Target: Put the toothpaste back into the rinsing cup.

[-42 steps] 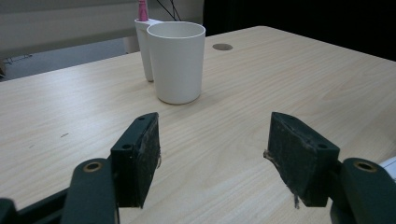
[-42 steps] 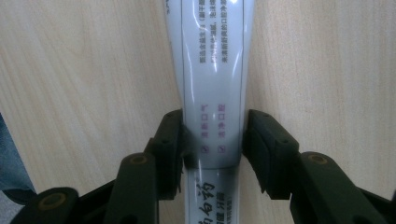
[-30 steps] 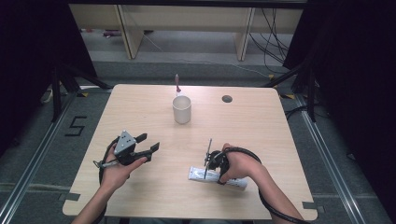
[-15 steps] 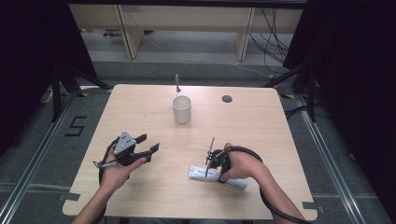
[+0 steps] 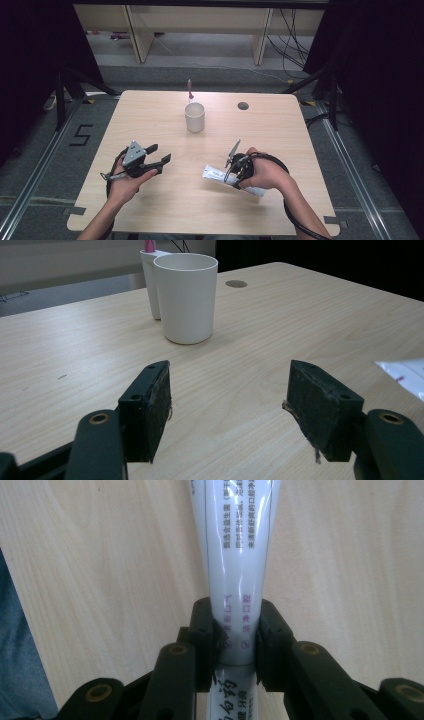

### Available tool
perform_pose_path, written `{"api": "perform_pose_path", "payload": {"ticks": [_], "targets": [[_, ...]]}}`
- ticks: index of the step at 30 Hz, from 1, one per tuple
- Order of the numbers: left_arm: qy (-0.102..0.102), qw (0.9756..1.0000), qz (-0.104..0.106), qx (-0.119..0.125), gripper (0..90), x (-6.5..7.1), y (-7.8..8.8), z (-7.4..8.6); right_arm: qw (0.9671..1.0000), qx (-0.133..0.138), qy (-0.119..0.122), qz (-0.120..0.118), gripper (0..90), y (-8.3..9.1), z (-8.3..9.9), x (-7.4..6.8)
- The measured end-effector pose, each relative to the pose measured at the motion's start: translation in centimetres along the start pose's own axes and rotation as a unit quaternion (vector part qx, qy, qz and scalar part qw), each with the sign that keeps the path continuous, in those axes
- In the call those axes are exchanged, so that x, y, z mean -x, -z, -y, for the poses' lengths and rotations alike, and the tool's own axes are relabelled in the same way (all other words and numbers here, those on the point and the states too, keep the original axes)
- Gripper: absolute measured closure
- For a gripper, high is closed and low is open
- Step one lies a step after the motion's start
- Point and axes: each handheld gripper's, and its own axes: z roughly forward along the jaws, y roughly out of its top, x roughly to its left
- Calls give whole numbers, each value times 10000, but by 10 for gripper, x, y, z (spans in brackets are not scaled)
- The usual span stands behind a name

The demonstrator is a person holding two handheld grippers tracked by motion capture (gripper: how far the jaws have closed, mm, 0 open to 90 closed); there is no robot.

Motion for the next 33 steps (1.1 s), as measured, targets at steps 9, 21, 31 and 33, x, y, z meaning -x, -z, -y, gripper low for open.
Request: {"api": "perform_pose_path", "payload": {"ticks": [9,21,31,33], "targets": [[20,10000,28,73,335,-1,-1,0,9967,740,-292,130,737,13,8,5],[30,9999,19,105,330,-2,1,-2,9879,1427,-492,363,737,20,13,7],[56,9999,-17,86,322,-2,1,-2,9705,2227,-672,639,736,22,19,11],[64,9999,18,124,322,-2,1,-2,9664,2349,-803,664,736,23,20,10]]}}
